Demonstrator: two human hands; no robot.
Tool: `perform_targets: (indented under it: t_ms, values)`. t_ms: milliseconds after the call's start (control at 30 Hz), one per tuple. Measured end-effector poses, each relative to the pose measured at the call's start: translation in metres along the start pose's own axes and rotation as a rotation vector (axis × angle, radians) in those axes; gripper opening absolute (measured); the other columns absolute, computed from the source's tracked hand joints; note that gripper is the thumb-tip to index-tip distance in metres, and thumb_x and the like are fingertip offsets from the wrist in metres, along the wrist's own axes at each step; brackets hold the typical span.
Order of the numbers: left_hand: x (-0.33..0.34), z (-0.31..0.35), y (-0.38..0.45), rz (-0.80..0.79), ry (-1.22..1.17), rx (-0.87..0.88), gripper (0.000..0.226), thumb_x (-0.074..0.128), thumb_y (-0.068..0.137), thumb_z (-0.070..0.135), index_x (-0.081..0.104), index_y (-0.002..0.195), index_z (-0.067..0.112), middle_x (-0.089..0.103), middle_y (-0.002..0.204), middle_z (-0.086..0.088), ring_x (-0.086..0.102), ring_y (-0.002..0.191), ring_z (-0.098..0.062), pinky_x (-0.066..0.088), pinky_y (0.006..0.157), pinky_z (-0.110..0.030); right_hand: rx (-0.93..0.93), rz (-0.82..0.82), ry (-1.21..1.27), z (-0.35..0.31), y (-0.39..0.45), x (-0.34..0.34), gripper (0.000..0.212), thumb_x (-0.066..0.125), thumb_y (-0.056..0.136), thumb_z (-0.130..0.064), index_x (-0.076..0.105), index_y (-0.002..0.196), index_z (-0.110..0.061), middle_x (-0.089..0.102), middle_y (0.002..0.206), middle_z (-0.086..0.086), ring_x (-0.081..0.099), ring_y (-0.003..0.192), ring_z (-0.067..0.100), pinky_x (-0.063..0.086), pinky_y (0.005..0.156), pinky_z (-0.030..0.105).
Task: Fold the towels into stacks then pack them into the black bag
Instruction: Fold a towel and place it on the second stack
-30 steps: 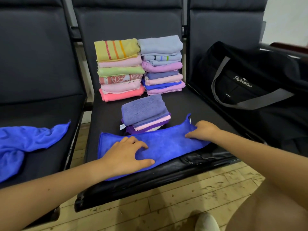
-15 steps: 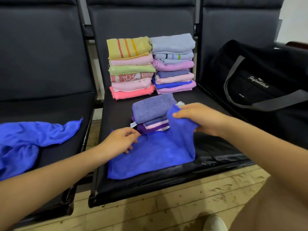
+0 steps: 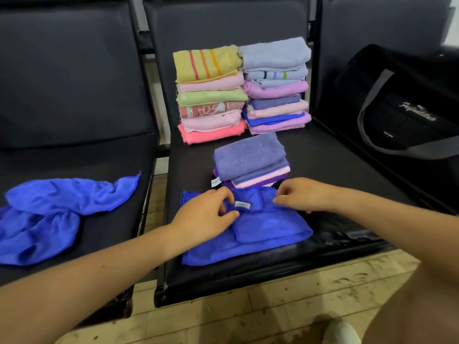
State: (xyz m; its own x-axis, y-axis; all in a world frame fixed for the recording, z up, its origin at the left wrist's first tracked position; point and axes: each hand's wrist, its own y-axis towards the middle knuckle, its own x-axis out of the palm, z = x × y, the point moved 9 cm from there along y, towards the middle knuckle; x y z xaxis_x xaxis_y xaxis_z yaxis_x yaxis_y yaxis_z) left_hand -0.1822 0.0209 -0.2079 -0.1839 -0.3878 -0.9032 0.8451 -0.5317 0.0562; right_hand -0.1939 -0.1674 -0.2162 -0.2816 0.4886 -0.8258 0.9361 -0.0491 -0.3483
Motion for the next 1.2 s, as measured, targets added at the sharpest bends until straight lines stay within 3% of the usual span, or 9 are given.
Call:
perform_targets:
  t_ms: [133, 300, 467, 567, 767, 933, 1033, 1100, 1200]
  values:
    - [0.011, 0.015, 0.004, -0.065, 0.147, 0.139, 0.021, 0.054, 0.091, 0.043, 0.054, 0.111, 0.037, 0.046, 0.097, 0.012, 0.055, 0.086, -0.009, 0.050, 0.075, -0.036, 0.068, -0.017, -0.005, 0.012, 0.002, 0.004, 0.037, 0.068, 0.082, -0.048, 0.062, 0.087, -0.011, 0.061, 0.081, 0.008, 0.053, 0.065, 0.019, 0.040, 0.049, 0.022]
    - [0.022, 0.012, 0.015, -0.139, 0.276, 0.103, 0.041, 0.041, 0.096, 0.046, 0.047, 0.135, 0.037, 0.037, 0.087, 0.012, 0.055, 0.096, -0.016, 0.049, 0.075, -0.035, 0.116, -0.060, 0.110, 0.015, -0.002, 0.007, 0.038, 0.075, 0.078, -0.040, 0.052, 0.061, -0.016, 0.043, 0.057, -0.003, 0.039, 0.053, 0.013, 0.028, 0.047, 0.023]
    - [0.019, 0.013, 0.017, -0.097, 0.230, 0.069, 0.038, 0.045, 0.095, 0.044, 0.057, 0.123, 0.021, 0.045, 0.084, 0.010, 0.056, 0.091, -0.016, 0.047, 0.074, -0.033, 0.082, -0.134, 0.631, 0.004, -0.006, 0.009, 0.015, 0.071, 0.076, -0.013, 0.064, 0.089, -0.010, 0.060, 0.085, 0.012, 0.057, 0.078, 0.022, 0.046, 0.069, 0.029]
    - [0.012, 0.008, 0.013, -0.057, 0.135, 0.026, 0.031, 0.050, 0.093, 0.042, 0.066, 0.108, 0.020, 0.055, 0.076, 0.011, 0.058, 0.083, -0.013, 0.049, 0.074, -0.031, 0.039, -0.106, 0.849, -0.006, -0.013, -0.001, 0.007, 0.062, 0.081, -0.002, 0.064, 0.077, -0.007, 0.069, 0.078, 0.011, 0.066, 0.067, 0.020, 0.052, 0.062, 0.025]
    - [-0.009, -0.014, 0.000, -0.002, -0.024, -0.098, 0.013, 0.057, 0.091, 0.030, 0.069, 0.096, 0.026, 0.060, 0.072, 0.015, 0.057, 0.069, -0.004, 0.046, 0.067, -0.022, -0.056, -0.066, 0.889, -0.031, -0.025, -0.015, 0.007, 0.062, 0.087, -0.011, 0.065, 0.088, -0.005, 0.070, 0.081, 0.007, 0.066, 0.068, 0.014, 0.050, 0.057, 0.021]
    - [-0.021, -0.056, -0.014, 0.095, -0.551, -0.402, 0.029, 0.041, 0.099, 0.012, 0.066, 0.086, 0.017, 0.061, 0.074, -0.003, 0.054, 0.059, -0.016, 0.047, 0.046, -0.018, -0.108, -0.112, 0.896, -0.070, -0.028, 0.002, 0.013, 0.060, 0.091, -0.014, 0.060, 0.079, -0.008, 0.061, 0.070, 0.004, 0.059, 0.057, 0.010, 0.043, 0.048, 0.016]
    - [-0.018, -0.068, -0.022, 0.113, -0.735, -0.536, 0.032, 0.035, 0.101, 0.012, 0.063, 0.086, 0.008, 0.062, 0.074, -0.011, 0.052, 0.055, -0.019, 0.045, 0.041, -0.016, -0.201, -0.265, 0.835, -0.099, -0.028, 0.033, 0.014, 0.056, 0.095, -0.019, 0.061, 0.083, -0.013, 0.057, 0.070, 0.001, 0.050, 0.061, 0.011, 0.039, 0.058, 0.022]
    - [-0.018, -0.069, -0.023, 0.120, -0.734, -0.552, 0.029, 0.038, 0.102, 0.016, 0.062, 0.090, 0.008, 0.062, 0.075, -0.011, 0.053, 0.055, -0.018, 0.044, 0.041, -0.017, -0.248, -0.413, 0.768, -0.111, -0.035, 0.056, 0.016, 0.051, 0.097, -0.019, 0.064, 0.100, -0.011, 0.061, 0.078, 0.004, 0.054, 0.069, 0.012, 0.044, 0.064, 0.021]
    - [-0.020, -0.064, -0.020, 0.076, -0.508, -0.493, 0.019, 0.047, 0.099, 0.024, 0.062, 0.094, 0.015, 0.062, 0.078, -0.004, 0.054, 0.058, -0.014, 0.044, 0.043, -0.019, -0.253, -0.320, 0.763, -0.107, -0.032, 0.056, 0.020, 0.048, 0.095, -0.010, 0.067, 0.098, -0.008, 0.060, 0.074, 0.005, 0.053, 0.065, 0.013, 0.045, 0.060, 0.019]
